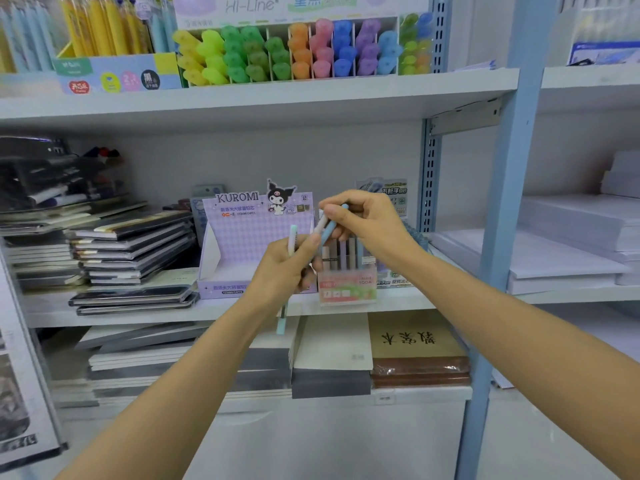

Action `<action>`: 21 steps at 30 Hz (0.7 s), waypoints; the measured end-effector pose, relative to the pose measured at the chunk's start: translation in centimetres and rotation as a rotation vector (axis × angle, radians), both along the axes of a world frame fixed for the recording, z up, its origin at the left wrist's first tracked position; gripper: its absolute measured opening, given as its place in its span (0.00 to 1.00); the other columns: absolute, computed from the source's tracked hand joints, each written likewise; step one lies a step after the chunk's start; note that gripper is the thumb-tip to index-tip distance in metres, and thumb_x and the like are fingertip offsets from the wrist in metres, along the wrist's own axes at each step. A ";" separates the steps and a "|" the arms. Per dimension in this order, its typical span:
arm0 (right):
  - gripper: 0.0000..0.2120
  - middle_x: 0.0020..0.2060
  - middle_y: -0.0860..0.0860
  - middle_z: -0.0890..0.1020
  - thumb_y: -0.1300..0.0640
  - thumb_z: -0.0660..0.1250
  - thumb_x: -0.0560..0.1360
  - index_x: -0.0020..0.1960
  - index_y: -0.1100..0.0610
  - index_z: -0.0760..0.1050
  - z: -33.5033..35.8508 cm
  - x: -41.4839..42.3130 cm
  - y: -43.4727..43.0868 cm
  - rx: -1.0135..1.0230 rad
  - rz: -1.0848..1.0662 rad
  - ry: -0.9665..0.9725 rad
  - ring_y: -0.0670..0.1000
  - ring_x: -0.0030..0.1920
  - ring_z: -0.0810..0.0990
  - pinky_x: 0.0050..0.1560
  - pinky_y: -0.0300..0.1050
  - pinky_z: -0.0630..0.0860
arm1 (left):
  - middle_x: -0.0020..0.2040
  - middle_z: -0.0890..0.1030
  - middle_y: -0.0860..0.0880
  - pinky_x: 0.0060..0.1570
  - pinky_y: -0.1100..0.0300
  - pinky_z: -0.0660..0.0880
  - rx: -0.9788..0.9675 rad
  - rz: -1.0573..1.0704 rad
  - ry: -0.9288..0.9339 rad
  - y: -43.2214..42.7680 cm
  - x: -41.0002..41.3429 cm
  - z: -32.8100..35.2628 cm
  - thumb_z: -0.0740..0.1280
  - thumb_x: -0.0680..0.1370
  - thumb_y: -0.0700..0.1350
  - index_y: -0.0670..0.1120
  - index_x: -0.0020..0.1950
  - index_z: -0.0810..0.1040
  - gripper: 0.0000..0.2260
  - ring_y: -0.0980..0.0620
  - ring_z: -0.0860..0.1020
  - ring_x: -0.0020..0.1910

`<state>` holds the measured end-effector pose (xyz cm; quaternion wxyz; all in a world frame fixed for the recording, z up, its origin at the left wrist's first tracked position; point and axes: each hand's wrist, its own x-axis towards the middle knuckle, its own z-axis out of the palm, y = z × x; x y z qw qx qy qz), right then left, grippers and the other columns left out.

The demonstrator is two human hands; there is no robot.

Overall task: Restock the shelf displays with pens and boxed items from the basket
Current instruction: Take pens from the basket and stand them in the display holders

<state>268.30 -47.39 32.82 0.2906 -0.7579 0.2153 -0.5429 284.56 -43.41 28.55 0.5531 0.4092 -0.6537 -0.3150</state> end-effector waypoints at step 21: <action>0.09 0.41 0.56 0.84 0.65 0.66 0.77 0.57 0.64 0.77 -2.4 -3.8 0.6 0.321 0.228 0.138 0.53 0.42 0.85 0.44 0.41 0.81 | 0.30 0.71 0.47 0.18 0.67 0.60 0.066 0.119 0.420 0.8 -1.4 1.2 0.72 0.75 0.48 0.44 0.52 0.81 0.10 0.58 0.64 0.19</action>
